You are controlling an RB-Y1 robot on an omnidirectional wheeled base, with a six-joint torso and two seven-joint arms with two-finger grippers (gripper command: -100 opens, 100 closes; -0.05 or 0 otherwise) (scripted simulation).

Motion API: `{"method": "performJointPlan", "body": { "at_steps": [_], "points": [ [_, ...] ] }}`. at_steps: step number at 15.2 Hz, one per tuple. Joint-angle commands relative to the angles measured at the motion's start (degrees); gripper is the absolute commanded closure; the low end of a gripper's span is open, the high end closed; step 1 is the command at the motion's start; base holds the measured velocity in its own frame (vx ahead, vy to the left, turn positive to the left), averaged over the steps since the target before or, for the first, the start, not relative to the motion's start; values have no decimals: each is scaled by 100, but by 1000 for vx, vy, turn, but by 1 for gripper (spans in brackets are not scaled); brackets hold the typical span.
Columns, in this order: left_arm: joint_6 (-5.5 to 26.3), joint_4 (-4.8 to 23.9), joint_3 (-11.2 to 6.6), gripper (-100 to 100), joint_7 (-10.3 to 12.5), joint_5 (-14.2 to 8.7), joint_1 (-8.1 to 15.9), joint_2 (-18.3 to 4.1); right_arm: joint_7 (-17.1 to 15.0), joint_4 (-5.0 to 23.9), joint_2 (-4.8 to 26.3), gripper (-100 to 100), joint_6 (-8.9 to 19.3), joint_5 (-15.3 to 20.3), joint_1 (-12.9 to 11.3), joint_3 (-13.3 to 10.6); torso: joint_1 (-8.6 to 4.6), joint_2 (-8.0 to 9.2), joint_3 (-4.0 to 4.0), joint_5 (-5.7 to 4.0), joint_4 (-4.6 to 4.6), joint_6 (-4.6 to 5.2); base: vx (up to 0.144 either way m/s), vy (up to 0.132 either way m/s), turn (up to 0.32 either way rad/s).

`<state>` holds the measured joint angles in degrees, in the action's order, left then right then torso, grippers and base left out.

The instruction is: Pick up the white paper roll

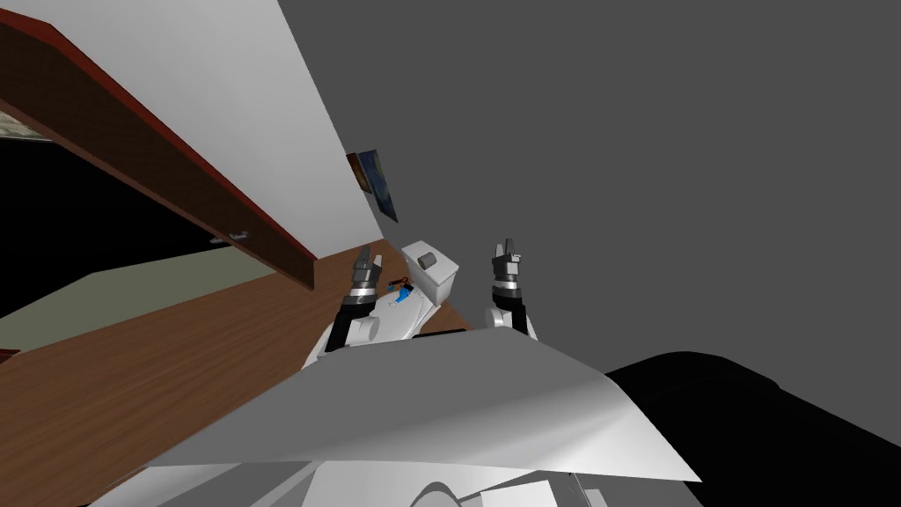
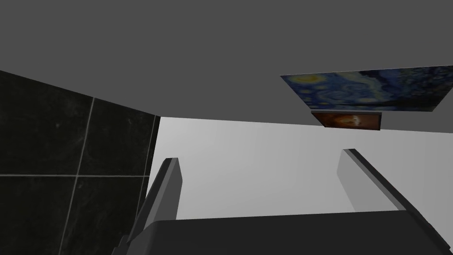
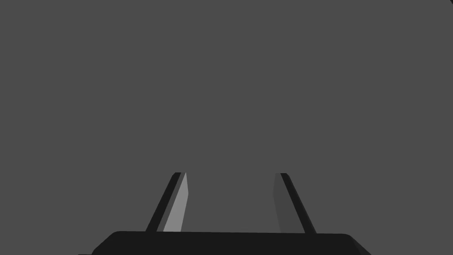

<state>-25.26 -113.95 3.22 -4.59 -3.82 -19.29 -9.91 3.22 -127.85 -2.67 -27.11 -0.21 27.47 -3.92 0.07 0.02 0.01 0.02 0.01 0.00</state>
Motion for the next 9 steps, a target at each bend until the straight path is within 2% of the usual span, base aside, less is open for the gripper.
{"method": "performJointPlan", "body": {
  "at_steps": [1,6,7,9],
  "points": [
    [1,15,3,-100,3,0,8,-4,0,0,0,0,0,0,0,0,0,0,0,0,0,0,-5,6,-19],
    [1,15,3,-100,3,0,8,-4,0,0,0,0,0,0,0,0,-9,-8,-4,-2,-2,-1,3,-4,11],
    [27,211,1,-100,51,-62,93,-167,0,0,0,0,0,0,0,0,-10,-8,-5,-2,-2,-1,-25,28,-84],
    [53,368,10,-100,90,-104,163,-286,0,0,0,0,0,0,-1,0,11,5,2,2,0,3,-51,60,-180]
  ]
}}
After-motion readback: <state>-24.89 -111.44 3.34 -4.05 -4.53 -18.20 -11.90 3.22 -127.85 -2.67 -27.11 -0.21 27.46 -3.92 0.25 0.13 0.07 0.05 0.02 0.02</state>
